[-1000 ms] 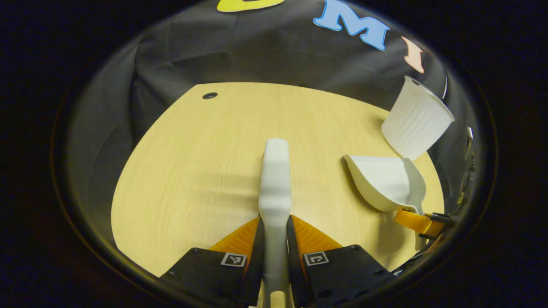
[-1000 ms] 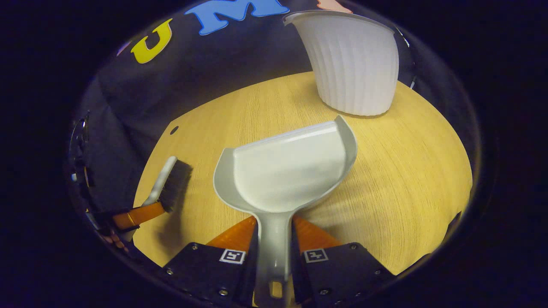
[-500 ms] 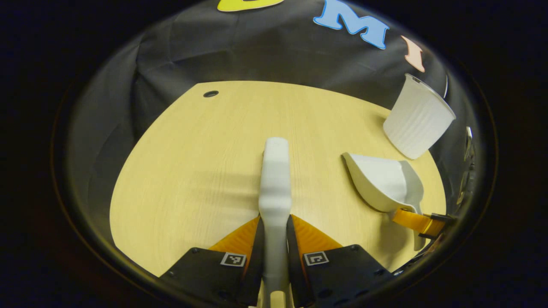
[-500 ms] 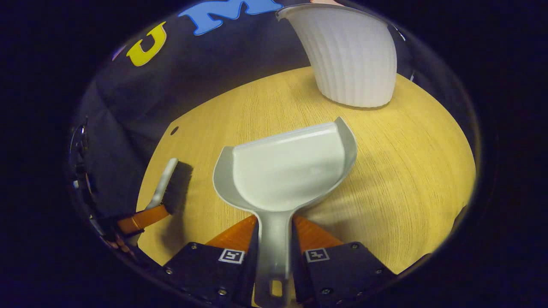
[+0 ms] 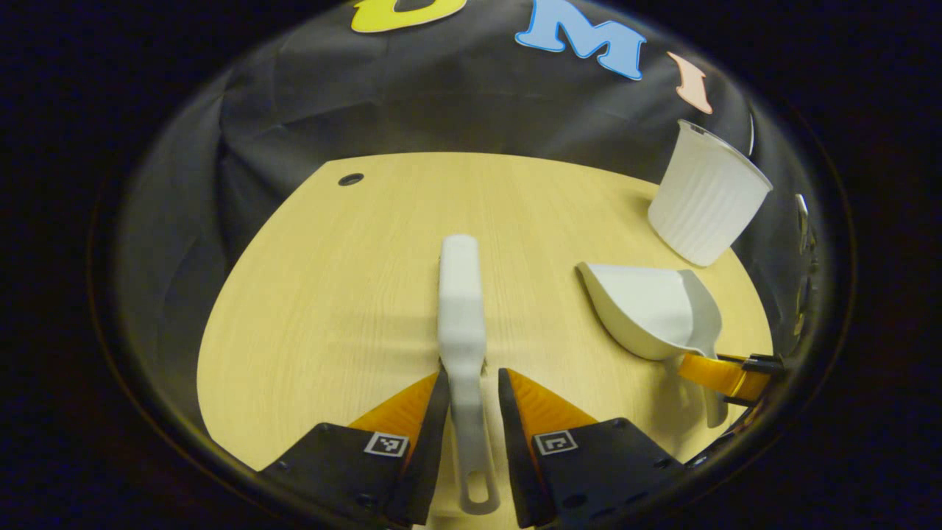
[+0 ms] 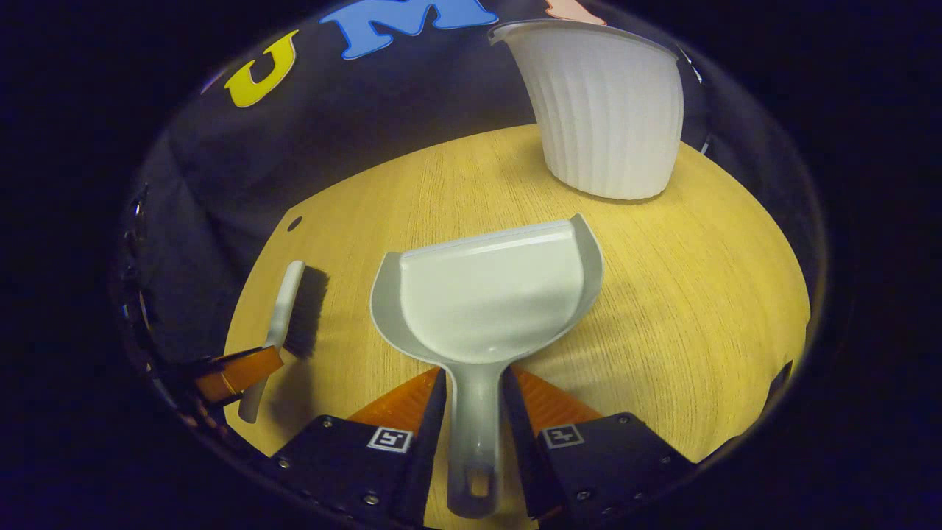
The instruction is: Pick up the small broom and dustpan from the desktop, sweep the trash into the dustpan with the broom, and then empty the trash into the garbage bin.
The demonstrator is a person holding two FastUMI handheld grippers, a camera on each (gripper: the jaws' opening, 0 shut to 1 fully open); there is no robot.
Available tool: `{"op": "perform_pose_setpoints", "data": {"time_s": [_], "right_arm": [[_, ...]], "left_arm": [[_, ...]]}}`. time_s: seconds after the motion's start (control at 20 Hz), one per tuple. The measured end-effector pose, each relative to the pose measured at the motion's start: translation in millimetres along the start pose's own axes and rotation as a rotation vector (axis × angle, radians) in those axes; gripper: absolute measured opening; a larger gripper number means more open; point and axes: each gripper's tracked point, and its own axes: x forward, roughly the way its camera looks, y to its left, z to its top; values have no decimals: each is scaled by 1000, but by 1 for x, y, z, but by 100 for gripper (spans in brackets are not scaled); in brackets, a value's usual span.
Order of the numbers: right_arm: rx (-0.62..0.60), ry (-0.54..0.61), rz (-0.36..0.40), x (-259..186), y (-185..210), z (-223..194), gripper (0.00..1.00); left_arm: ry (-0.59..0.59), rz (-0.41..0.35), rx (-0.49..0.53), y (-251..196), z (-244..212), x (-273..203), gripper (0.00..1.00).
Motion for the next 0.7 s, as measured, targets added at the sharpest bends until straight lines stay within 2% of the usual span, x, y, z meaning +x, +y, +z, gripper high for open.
{"op": "perform_pose_setpoints", "data": {"time_s": [0.05, 0.1, 0.25, 0.3, 0.35, 0.45, 0.5, 0.55, 0.7], "right_arm": [[-6, -7, -10, -3, -1, 1, 54], [-9, -17, -26, -5, -3, 1, 59], [-4, -57, -46, -12, -6, 10, 67], [-8, -78, -49, -15, -5, 17, 70], [-19, -103, -53, -22, -6, 23, 81], [-51, -151, -57, -30, -10, 39, 84], [-71, -175, -66, -37, -9, 46, 90], [-93, -203, -73, -44, -11, 55, 97], [-145, -296, -88, -65, -18, 83, 98]], "left_arm": [[-5, -7, 0, 0, -45, 6, 55], [-14, -9, -1, -2, 8, 1, 58], [-71, -21, 4, -1, 24, -12, 74], [-94, -18, 15, -1, 30, -16, 76], [-118, -20, 25, -3, 36, -20, 80], [-178, -15, 44, -6, 52, -30, 84], [-215, -12, 50, -7, 60, -35, 84], [-254, -5, 55, -9, 70, -42, 89], [-374, 28, 61, -17, 100, -65, 93]]}}
